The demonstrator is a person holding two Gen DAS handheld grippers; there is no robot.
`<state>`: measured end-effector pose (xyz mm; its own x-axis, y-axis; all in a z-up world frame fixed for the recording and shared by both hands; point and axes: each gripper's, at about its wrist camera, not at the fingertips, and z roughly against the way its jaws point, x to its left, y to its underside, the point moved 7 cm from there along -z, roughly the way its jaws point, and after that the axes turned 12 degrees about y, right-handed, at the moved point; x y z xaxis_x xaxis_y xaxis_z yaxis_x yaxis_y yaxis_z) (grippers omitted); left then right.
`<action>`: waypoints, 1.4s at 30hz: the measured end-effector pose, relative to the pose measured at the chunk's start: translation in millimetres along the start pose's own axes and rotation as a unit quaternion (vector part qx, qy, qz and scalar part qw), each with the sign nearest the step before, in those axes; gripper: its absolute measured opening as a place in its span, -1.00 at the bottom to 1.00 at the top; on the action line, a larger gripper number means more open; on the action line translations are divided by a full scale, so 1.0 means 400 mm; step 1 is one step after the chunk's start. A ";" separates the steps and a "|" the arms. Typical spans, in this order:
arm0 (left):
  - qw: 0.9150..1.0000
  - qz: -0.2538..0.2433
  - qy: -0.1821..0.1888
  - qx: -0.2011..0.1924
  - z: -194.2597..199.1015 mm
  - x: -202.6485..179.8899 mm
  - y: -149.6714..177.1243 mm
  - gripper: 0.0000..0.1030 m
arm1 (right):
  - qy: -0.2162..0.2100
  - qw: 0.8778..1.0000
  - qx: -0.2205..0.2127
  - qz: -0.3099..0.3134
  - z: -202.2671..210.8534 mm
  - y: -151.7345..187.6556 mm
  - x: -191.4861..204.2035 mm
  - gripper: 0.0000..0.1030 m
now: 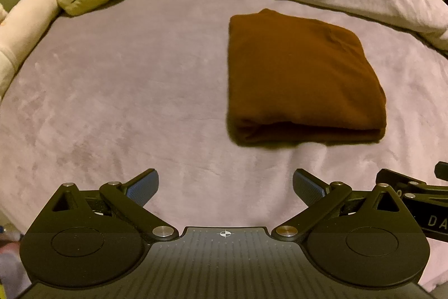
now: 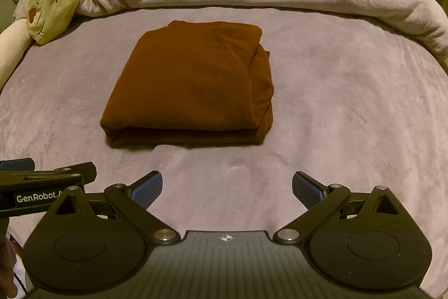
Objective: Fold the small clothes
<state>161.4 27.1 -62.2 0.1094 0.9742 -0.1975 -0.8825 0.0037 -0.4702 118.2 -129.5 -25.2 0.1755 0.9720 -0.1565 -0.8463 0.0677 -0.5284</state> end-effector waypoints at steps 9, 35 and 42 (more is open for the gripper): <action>1.000 0.001 0.000 0.001 0.002 -0.005 0.001 1.00 | 0.000 1.000 -0.002 -0.002 0.004 0.000 -0.002 0.92; 1.000 -0.002 0.000 -0.003 0.013 -0.013 0.002 1.00 | -0.003 1.000 -0.009 -0.001 0.021 0.006 0.000 0.92; 1.000 -0.007 0.001 -0.001 0.016 -0.019 0.002 1.00 | -0.003 1.000 -0.010 -0.003 0.022 0.005 -0.001 0.92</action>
<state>157.0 21.0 -55.6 0.1222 0.9734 -0.1937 -0.8797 0.0158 -0.4753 112.0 -127.6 -18.9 0.1774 0.9730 -0.1475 -0.8352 0.0696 -0.5455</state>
